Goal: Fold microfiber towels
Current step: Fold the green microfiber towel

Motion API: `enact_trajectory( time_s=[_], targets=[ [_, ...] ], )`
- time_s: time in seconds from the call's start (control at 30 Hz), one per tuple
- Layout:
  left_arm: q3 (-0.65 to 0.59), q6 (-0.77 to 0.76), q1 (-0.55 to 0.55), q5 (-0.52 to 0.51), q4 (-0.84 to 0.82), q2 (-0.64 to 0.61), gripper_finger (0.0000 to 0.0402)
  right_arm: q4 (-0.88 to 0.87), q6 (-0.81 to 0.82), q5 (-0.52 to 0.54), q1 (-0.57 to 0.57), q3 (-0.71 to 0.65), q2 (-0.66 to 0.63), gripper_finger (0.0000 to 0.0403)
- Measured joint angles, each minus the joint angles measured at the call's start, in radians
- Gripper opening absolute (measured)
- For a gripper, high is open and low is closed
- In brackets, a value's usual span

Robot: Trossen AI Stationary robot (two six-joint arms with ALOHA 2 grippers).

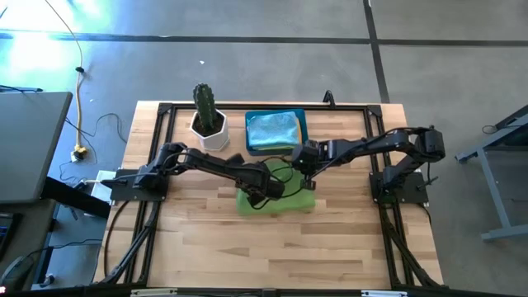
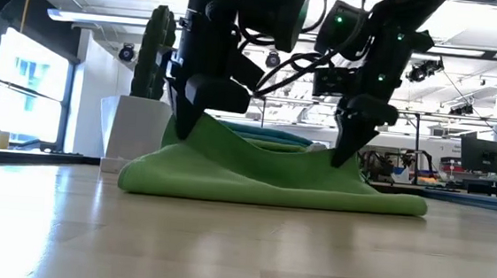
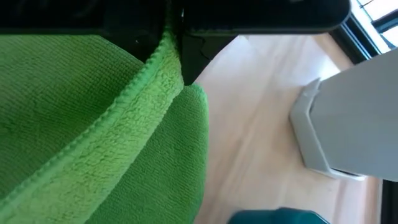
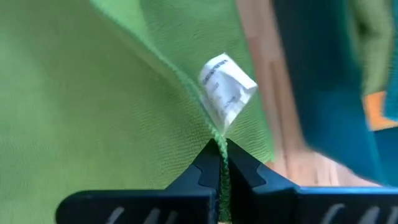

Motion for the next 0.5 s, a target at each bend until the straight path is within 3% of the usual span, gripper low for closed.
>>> enact_trajectory(
  time_s=[0.5],
  targets=[
    [0.000, -0.040, 0.052, -0.119, -0.041, 0.000, 0.0002, 0.021, 0.043, 0.013, -0.079, 0.000, 0.000, 0.0014]
  ],
)
